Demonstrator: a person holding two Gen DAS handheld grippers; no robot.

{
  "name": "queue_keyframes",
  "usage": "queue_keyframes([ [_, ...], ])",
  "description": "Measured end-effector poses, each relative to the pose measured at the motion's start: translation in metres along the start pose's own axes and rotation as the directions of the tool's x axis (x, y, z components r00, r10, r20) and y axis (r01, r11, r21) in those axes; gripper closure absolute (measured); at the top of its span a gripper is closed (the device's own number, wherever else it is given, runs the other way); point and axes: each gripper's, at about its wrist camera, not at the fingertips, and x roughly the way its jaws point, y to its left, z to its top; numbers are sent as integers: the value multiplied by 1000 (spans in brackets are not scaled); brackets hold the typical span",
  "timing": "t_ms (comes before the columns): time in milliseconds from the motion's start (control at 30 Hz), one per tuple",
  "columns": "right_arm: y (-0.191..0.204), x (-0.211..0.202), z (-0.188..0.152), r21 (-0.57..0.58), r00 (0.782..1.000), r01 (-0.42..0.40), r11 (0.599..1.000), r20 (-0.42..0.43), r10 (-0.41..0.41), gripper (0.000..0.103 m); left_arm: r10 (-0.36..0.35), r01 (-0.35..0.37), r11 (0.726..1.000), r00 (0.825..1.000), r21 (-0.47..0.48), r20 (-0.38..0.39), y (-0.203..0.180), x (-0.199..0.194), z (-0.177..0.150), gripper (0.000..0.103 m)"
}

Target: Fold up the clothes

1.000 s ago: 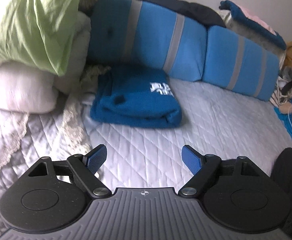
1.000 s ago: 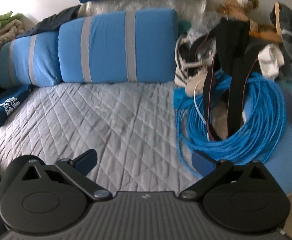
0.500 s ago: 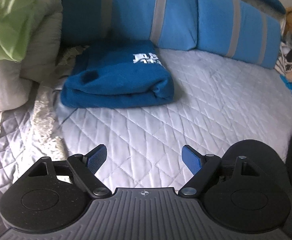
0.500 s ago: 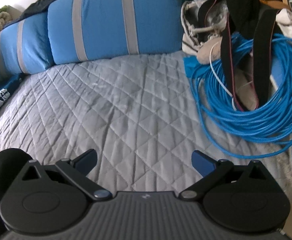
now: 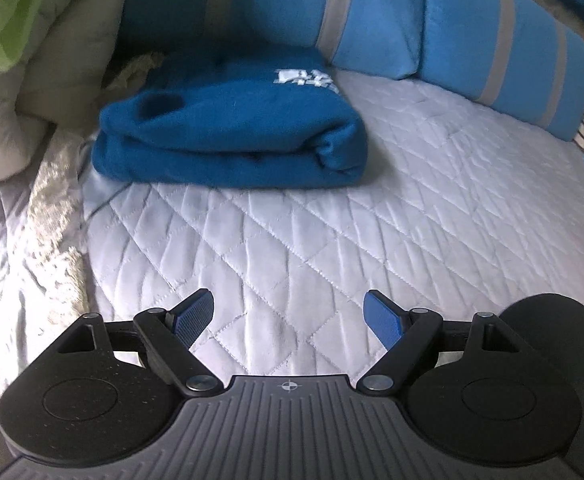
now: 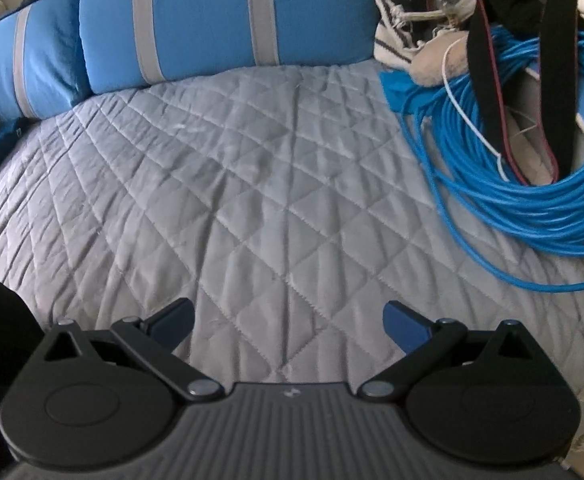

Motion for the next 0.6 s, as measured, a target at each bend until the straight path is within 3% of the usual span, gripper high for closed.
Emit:
queue_keyframes([
  [367, 12, 30, -9, -12, 999, 3, 1000, -32, -4, 1, 24, -25, 999, 999, -27, -45, 2, 38, -10, 20],
  [500, 19, 35, -11, -49, 999, 37, 998, -17, -38, 1, 36, -36, 999, 999, -10, -26, -1, 47, -13, 0],
  [600, 22, 40, -11, -60, 999, 50, 997, -4, -50, 1, 56, -56, 998, 998, 10, -12, -6, 50, -13, 0],
])
